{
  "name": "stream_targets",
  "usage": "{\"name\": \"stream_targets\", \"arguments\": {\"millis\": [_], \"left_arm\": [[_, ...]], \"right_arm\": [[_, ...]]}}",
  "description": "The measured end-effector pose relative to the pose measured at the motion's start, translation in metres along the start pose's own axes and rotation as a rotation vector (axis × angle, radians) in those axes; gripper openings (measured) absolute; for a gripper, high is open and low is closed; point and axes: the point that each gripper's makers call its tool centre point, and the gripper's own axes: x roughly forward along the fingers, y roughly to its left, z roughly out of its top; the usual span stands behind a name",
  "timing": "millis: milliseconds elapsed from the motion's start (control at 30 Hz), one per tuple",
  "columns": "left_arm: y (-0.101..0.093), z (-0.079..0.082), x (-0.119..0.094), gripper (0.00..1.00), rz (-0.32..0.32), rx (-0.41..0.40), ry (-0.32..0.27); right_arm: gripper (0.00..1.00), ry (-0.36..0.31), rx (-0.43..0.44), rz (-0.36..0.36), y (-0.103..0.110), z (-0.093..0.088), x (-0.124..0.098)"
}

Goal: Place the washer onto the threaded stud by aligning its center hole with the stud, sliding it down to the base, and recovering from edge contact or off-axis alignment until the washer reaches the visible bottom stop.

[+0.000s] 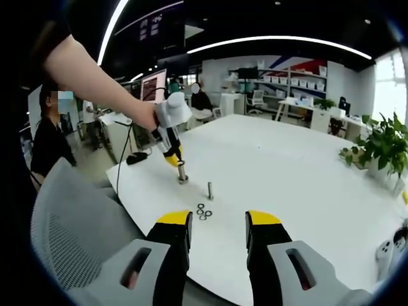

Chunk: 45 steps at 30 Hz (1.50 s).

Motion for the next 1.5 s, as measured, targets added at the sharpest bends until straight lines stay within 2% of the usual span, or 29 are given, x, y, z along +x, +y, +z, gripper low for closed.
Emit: {"name": "stream_targets", "arguments": {"millis": [400,1000,1133,1500], "left_arm": [[0.0,-0.002,0.011,0.19,0.002,0.006,0.011],[-0.002,-0.008,0.046,0.19,-0.017,0.015,0.063],[-0.002,-0.009,0.05,0.19,-0.017,0.023,0.07],[-0.003,-0.01,0.053,0.19,-0.029,-0.02,0.058]], "right_arm": [[0.35,0.003,0.006,-0.001,-0.001,-0.001,0.0],[0.35,0.015,0.012,-0.012,-0.003,-0.003,0.001],[0.35,0.02,0.015,-0.014,-0.004,-0.004,0.001],[0.35,0.026,0.013,-0.014,-0.004,-0.005,0.001]]}}
